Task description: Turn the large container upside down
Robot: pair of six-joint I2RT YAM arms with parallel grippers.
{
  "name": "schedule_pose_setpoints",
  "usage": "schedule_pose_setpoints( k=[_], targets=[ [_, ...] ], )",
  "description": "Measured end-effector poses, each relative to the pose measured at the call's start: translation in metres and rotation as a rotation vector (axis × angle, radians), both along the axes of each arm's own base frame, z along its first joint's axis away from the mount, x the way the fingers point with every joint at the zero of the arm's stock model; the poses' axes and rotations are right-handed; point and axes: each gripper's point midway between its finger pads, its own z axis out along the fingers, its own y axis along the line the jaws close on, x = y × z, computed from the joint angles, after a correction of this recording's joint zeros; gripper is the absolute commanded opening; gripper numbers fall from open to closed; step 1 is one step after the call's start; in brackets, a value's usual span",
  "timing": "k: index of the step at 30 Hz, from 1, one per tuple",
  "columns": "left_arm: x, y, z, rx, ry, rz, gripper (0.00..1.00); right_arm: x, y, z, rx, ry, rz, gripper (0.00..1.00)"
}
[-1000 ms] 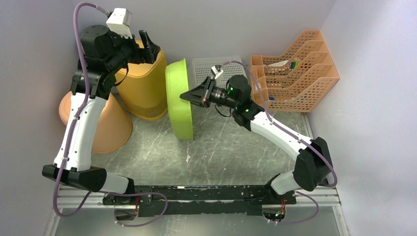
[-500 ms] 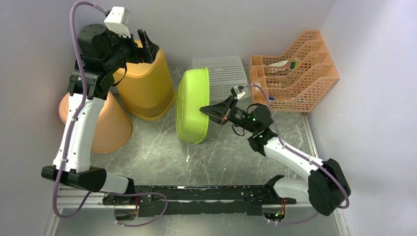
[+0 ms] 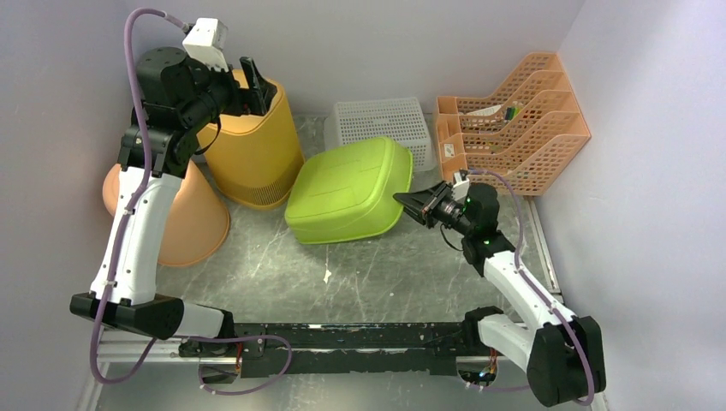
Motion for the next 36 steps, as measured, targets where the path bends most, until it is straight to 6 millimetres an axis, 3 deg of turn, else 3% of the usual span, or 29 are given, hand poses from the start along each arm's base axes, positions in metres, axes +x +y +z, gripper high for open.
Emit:
schedule_pose_setpoints(
  k=[4, 8, 11, 14, 18, 20, 24, 28, 29, 30, 31, 36],
  targets=[
    [-0.002, 0.000, -0.004, 0.002, 0.007, 0.000, 0.99, 0.006, -0.009, -0.024, -0.136, 0.045, 0.004, 0.00],
    [-0.003, 0.001, -0.007, 0.002, 0.011, 0.000, 0.99, -0.012, -0.029, -0.115, -0.378, 0.304, 0.034, 0.00],
    [-0.004, 0.001, -0.010, 0.001, 0.016, 0.000, 0.99, -0.034, -0.045, -0.158, -0.511, 0.442, 0.068, 0.00],
    [-0.003, 0.001, -0.014, 0.001, 0.024, 0.001, 0.99, -0.043, -0.055, -0.175, -0.595, 0.477, 0.088, 0.00],
    [-0.002, 0.000, -0.019, 0.003, 0.033, 0.001, 0.99, -0.038, -0.064, -0.182, -0.667, 0.459, 0.090, 0.00],
    [-0.002, 0.000, -0.019, 0.003, 0.034, 0.001, 0.99, -0.033, -0.068, -0.184, -0.699, 0.453, 0.087, 0.08],
    [-0.002, 0.000, -0.019, 0.003, 0.034, 0.001, 0.99, -0.023, -0.076, -0.182, -0.763, 0.449, 0.071, 0.31],
    [-0.001, 0.000, -0.021, 0.005, 0.038, 0.001, 0.99, -0.001, -0.086, -0.152, -0.840, 0.393, 0.023, 0.47],
    [0.000, 0.000, -0.022, 0.006, 0.041, 0.001, 0.99, 0.006, -0.089, -0.142, -0.855, 0.367, 0.007, 0.59],
    [0.001, 0.000, -0.023, 0.007, 0.044, 0.001, 0.99, 0.017, -0.092, -0.124, -0.879, 0.327, -0.015, 0.82],
    [0.003, -0.001, -0.025, 0.008, 0.049, 0.001, 0.99, 0.024, -0.094, -0.111, -0.893, 0.294, -0.032, 0.97],
    [0.015, -0.004, -0.040, 0.017, 0.087, 0.000, 0.99, 0.071, -0.104, -0.026, -0.984, 0.066, -0.109, 1.00]
  ],
)
